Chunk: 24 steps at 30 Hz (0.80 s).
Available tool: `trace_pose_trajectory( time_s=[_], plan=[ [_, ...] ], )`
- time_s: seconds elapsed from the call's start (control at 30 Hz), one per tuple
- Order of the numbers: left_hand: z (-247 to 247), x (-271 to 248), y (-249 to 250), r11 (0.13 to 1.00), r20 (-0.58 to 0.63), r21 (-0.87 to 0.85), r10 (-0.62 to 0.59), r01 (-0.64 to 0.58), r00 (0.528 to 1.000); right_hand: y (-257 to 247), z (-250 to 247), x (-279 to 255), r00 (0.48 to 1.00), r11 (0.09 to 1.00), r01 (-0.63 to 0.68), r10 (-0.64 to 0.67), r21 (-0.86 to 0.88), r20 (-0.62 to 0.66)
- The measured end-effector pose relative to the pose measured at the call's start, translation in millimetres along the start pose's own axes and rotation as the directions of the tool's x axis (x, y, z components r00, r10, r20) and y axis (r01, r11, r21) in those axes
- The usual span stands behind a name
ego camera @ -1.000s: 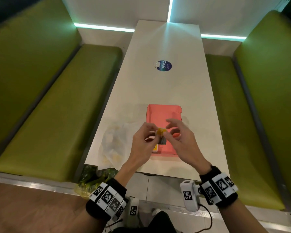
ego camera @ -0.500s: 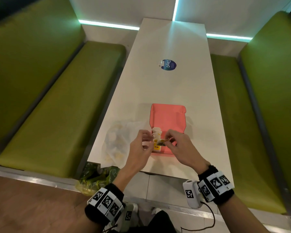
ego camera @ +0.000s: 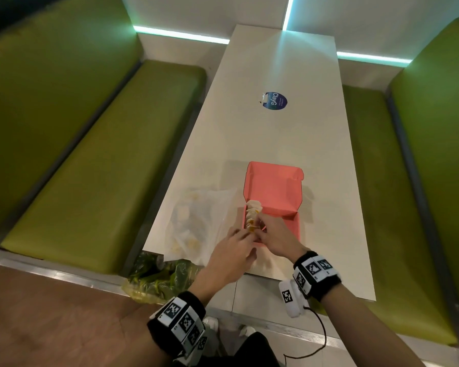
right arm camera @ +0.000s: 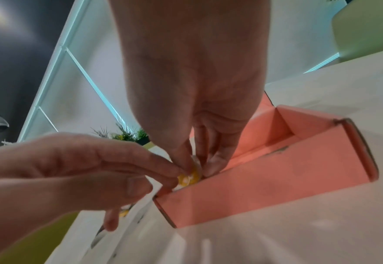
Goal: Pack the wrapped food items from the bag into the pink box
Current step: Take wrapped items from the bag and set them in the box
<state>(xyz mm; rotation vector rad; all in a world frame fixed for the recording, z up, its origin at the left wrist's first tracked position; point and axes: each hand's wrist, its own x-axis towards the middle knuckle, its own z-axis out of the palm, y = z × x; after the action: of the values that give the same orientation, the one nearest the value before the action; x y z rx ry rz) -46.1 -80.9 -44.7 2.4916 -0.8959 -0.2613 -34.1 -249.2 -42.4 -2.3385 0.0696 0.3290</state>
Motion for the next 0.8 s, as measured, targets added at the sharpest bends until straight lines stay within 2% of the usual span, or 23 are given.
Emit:
trace_pose_trajectory(
  time_s=[0.1, 0.23, 0.4, 0.57, 0.8],
  plan=[
    [8.2, 0.3, 0.5, 0.993, 0.054, 0.121, -0.003, -0.004, 0.999, 3.7, 4.3, 0.5, 0.995, 0.998, 0.023, -0.028, -0.059, -0.092],
    [15.6, -0.1, -0.5, 0.989, 0.01, 0.15, 0.013, -0.015, 1.0, 8.7, 9.4, -10.9, 0.975, 0.985, 0.08, -0.11, -0.153, -0.192],
    [14.7, 1.1, 0.3, 0.989, -0.008, 0.138, 0.048, -0.046, 0.999, 12.8, 18.6, -19.7, 0.981, 0.95, 0.129, -0.165, -0.286, -0.106],
    [14.4, 2.1, 1.7, 0.987, -0.002, 0.153, 0.051, -0.05, 0.999, 13.4, 23.1, -18.4, 0.985, 0.95, 0.122, -0.152, -0.287, -0.084],
    [14.0, 2.6, 1.3, 0.994, 0.036, 0.105, -0.007, 0.003, 0.999, 15.3, 23.0, -14.9, 0.992, 0.937, 0.093, -0.114, -0.337, -0.044]
  ],
)
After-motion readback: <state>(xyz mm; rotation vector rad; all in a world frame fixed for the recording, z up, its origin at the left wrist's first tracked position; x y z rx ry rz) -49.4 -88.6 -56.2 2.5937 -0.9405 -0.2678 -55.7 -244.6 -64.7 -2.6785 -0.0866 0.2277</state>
